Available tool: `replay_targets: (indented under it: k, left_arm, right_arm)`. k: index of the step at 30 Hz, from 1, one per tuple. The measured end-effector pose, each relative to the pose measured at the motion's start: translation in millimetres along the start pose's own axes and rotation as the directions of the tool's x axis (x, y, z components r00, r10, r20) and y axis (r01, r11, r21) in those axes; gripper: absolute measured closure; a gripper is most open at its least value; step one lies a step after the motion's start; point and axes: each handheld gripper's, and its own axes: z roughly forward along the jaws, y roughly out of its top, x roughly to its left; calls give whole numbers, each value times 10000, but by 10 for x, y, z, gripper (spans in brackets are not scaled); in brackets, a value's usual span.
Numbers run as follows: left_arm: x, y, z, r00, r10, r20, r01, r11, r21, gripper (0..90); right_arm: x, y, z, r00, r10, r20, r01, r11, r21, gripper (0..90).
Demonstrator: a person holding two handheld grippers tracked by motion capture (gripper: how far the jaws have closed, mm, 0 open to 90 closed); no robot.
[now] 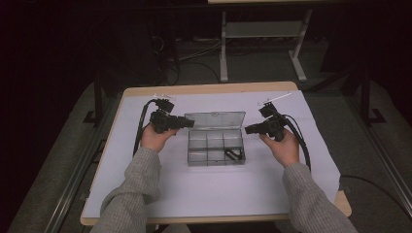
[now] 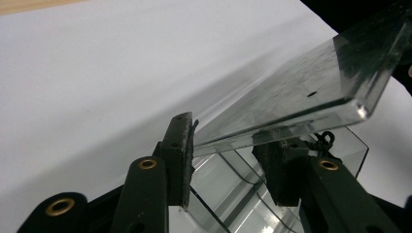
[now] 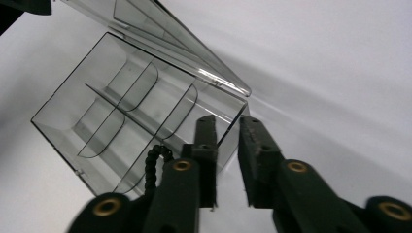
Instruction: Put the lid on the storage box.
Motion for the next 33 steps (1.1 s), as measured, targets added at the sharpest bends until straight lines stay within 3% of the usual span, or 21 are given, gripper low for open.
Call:
replay_targets:
  k: [9, 11, 15, 33]
  left_arm:
    - [-79, -24, -22, 9998, 160, -96, -159, 9998, 82, 570]
    - [-91, -31, -24, 9993, 339, -165, -336, 9993, 189, 566]
    - [-116, -61, -15, 9994, 236, -269, -231, 9995, 213, 549]
    - [-176, -156, -40, 9979, 483, -435, -459, 9975, 532, 533]
  right_arm:
    - [163, -40, -72, 9995, -310, 118, 311, 9994, -125, 896]
    - [199, -65, -74, 9993, -362, 127, 363, 9993, -117, 898]
    - [272, -99, -56, 9985, -498, 213, 498, 9988, 13, 899]
    - [541, -75, -104, 9957, -929, -31, 928, 9955, -216, 899]
